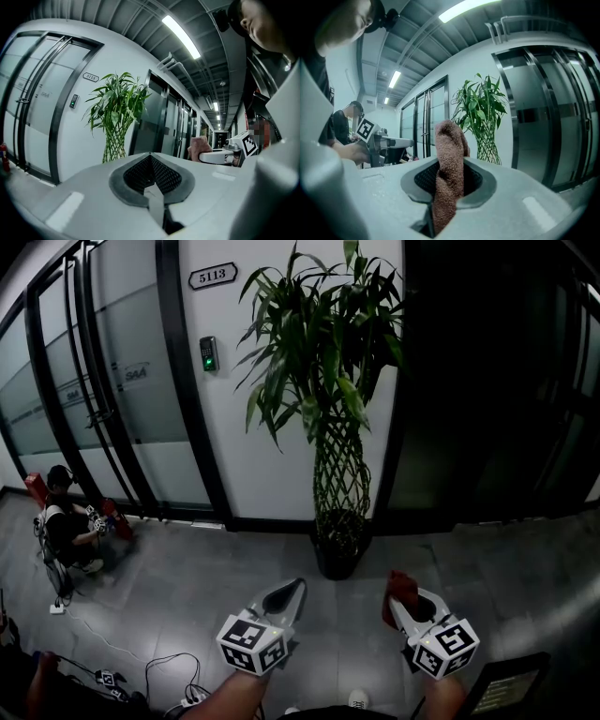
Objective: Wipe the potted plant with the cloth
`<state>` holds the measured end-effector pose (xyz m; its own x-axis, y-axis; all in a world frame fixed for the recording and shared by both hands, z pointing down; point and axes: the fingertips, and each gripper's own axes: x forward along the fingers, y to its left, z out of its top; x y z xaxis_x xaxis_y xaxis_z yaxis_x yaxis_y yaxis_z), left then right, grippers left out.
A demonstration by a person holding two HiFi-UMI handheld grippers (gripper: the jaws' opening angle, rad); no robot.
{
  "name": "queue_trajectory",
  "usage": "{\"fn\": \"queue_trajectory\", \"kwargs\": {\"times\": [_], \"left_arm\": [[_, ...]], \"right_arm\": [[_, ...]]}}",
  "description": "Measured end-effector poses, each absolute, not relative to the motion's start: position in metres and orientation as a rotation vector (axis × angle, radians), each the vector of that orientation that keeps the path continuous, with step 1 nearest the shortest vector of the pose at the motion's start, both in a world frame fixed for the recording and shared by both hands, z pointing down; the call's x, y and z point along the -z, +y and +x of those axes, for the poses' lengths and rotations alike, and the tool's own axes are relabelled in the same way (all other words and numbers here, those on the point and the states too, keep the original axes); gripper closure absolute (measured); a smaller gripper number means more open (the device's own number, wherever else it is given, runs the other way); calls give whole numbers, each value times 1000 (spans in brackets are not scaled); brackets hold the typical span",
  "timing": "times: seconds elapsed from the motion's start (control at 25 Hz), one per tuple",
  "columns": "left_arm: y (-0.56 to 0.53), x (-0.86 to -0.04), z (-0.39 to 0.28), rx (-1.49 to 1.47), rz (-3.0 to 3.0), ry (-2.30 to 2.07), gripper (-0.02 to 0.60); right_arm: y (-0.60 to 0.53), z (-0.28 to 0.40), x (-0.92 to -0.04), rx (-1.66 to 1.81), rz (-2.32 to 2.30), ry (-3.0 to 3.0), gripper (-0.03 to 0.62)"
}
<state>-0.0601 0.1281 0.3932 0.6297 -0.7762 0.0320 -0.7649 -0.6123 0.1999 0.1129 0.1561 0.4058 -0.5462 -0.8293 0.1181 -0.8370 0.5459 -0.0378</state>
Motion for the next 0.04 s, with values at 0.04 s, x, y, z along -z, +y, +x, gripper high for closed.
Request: {"fn": "queue_trajectory", "kwargs": {"times": [0.04], "left_arm": [[129,-393,-59,85,2658,-1271,565]], "right_arm": [[157,114,-407,-136,1450,-2685,533]]}}
